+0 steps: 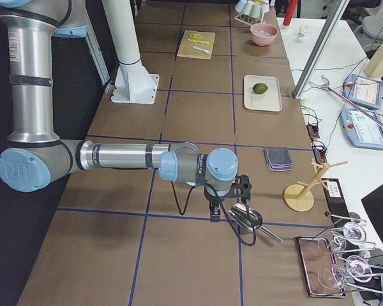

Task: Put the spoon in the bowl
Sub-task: 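Move the right gripper down toward the pale green bowl's rim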

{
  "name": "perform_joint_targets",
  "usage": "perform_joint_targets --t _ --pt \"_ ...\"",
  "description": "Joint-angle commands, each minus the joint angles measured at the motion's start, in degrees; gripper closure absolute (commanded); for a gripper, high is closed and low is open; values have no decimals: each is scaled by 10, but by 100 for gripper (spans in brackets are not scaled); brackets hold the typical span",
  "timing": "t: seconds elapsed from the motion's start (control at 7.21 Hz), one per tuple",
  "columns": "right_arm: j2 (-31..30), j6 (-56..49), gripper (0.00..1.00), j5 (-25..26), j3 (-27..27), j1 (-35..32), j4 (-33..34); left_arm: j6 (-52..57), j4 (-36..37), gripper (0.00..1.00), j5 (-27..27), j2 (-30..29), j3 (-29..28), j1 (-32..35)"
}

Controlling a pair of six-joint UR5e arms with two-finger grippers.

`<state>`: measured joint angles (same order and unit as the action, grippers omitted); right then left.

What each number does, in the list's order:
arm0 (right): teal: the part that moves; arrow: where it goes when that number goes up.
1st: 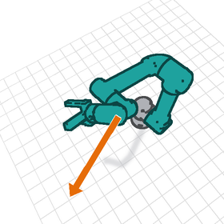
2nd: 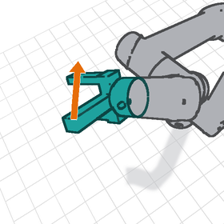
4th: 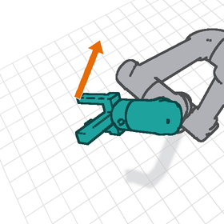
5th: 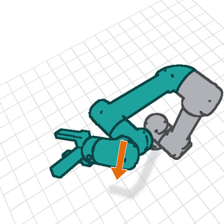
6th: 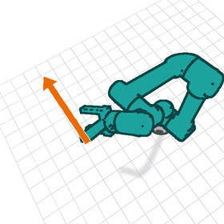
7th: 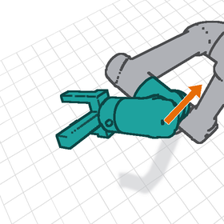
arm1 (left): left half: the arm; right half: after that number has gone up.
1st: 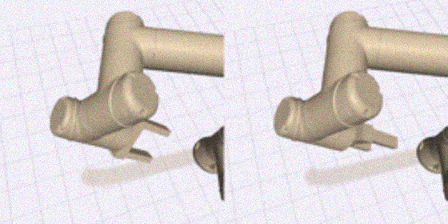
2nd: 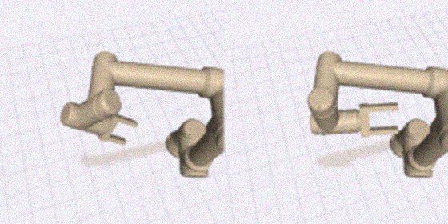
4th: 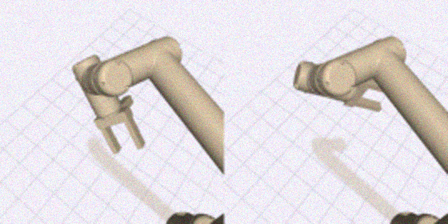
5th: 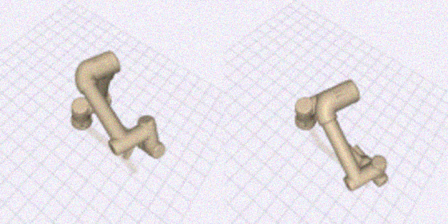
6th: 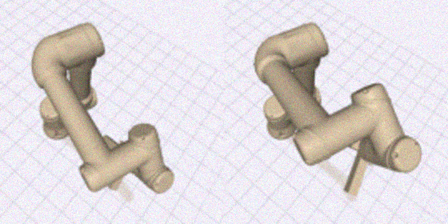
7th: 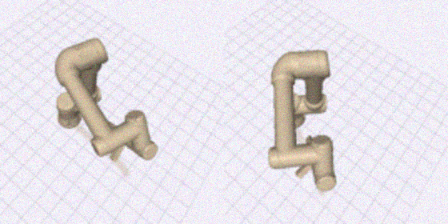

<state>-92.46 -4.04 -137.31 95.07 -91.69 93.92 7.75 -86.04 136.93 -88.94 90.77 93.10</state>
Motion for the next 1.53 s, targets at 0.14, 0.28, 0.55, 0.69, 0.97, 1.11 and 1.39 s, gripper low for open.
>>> perform_joint_targets --t 0.14,0.28,0.55,0.69,0.97,1.11,1.39 --pt "2 1 0 0 1 2 -1 -1 0 0 1 0 1 1" --pt "2 1 0 0 1 2 -1 -1 -1 0 1 0 2 0" --pt "9 2 0 0 1 2 -1 -4 -1 0 1 -2 3 0" --pt "11 1 0 0 4 3 -1 -3 -1 0 1 -4 2 0" --pt "43 6 0 5 12 11 2 -5 -1 0 2 -8 4 0" --pt "35 8 0 2 13 13 -2 -3 -2 0 2 -9 5 -1" --pt "34 7 0 1 11 13 -1 -19 -1 0 6 -16 -5 -6"
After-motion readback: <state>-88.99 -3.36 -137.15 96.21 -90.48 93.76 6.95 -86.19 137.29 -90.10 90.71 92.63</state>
